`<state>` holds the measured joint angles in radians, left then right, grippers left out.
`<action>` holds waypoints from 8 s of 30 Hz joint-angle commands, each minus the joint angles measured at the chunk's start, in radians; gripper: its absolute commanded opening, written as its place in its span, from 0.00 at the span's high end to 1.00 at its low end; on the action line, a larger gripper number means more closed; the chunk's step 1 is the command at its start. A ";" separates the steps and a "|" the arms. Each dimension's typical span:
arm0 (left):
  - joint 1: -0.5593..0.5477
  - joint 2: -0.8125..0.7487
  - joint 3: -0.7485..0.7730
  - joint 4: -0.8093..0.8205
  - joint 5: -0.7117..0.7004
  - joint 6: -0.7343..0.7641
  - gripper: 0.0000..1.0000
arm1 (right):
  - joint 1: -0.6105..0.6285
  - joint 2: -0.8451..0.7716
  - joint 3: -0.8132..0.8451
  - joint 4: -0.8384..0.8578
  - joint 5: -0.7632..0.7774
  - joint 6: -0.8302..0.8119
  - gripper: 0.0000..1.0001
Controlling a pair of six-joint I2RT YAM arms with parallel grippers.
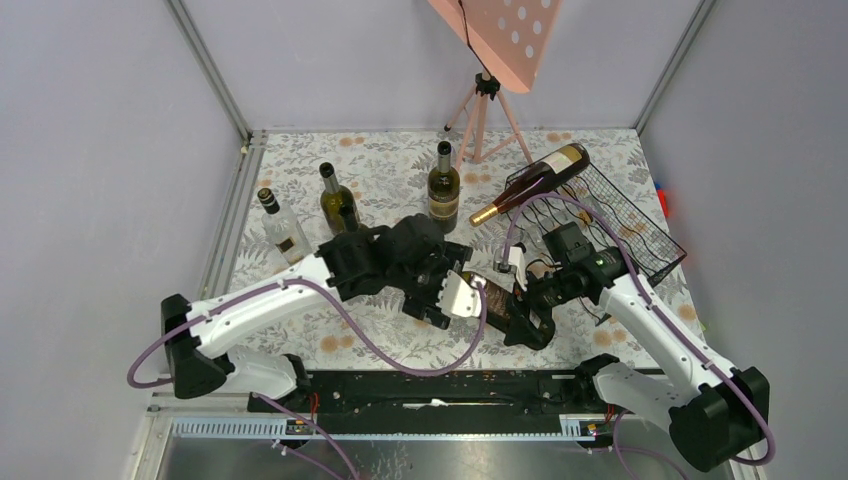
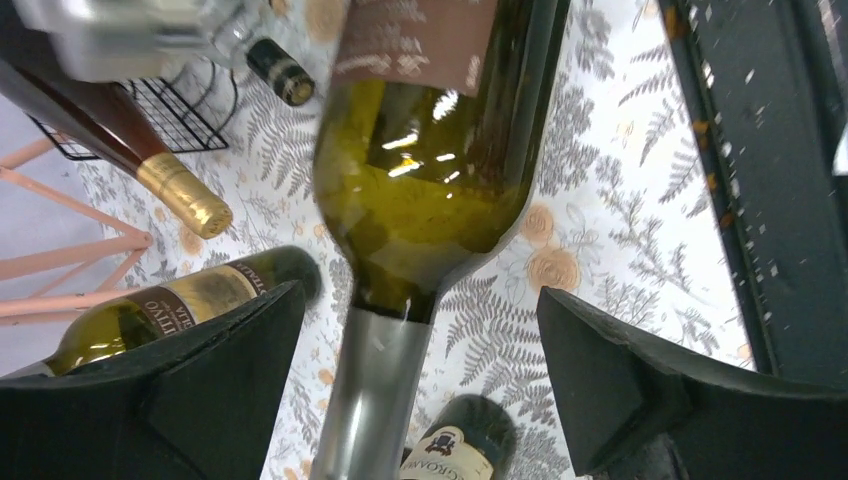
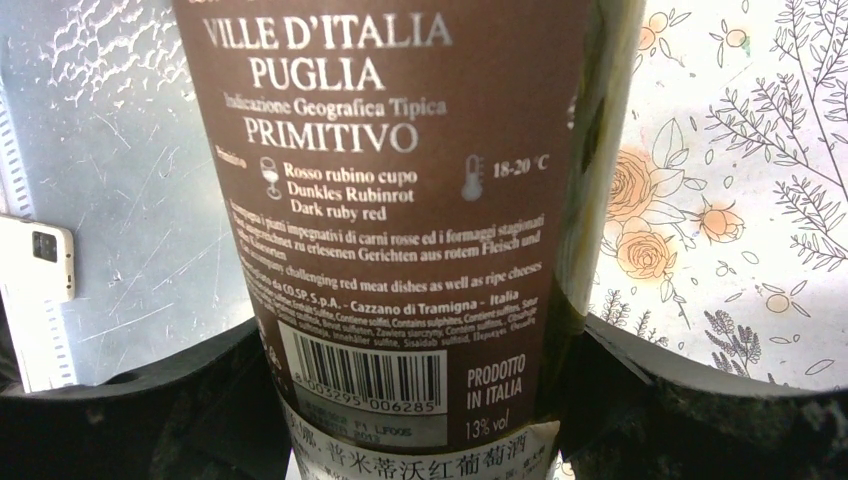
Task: Put the wine bottle on the wine rack
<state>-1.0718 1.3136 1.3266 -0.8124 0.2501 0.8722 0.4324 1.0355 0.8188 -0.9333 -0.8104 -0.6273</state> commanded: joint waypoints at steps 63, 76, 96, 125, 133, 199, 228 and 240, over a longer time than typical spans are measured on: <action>-0.058 0.185 -0.023 0.051 -0.368 0.122 1.00 | 0.009 -0.040 0.027 0.025 0.067 -0.001 0.33; 0.062 0.090 -0.182 0.145 -0.273 -0.064 1.00 | -0.005 -0.222 0.063 0.073 0.412 0.086 0.03; 0.030 0.412 0.078 0.204 -0.066 -0.596 1.00 | -0.340 -0.252 0.148 0.388 0.726 0.459 0.03; 0.029 0.687 0.279 0.322 0.050 -0.829 1.00 | -0.414 -0.327 0.017 0.482 0.637 0.463 0.03; 0.015 0.804 0.401 0.367 0.048 -0.927 1.00 | -0.417 -0.322 0.013 0.481 0.625 0.458 0.03; -0.036 0.999 0.726 0.356 -0.024 -1.034 0.28 | -0.423 -0.361 -0.004 0.477 0.636 0.442 0.02; 0.053 0.109 0.219 0.058 -0.294 -0.591 0.17 | -0.422 -0.339 -0.002 0.479 0.546 0.415 0.02; 0.321 -0.108 0.298 -0.027 -0.430 -0.640 0.07 | -0.423 -0.324 -0.014 0.463 0.458 0.377 0.02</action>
<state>-0.8261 1.2491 1.5665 -0.8127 -0.1162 0.2630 0.0048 0.7155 0.8059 -0.4751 -0.3000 -0.2302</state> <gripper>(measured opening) 0.917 0.973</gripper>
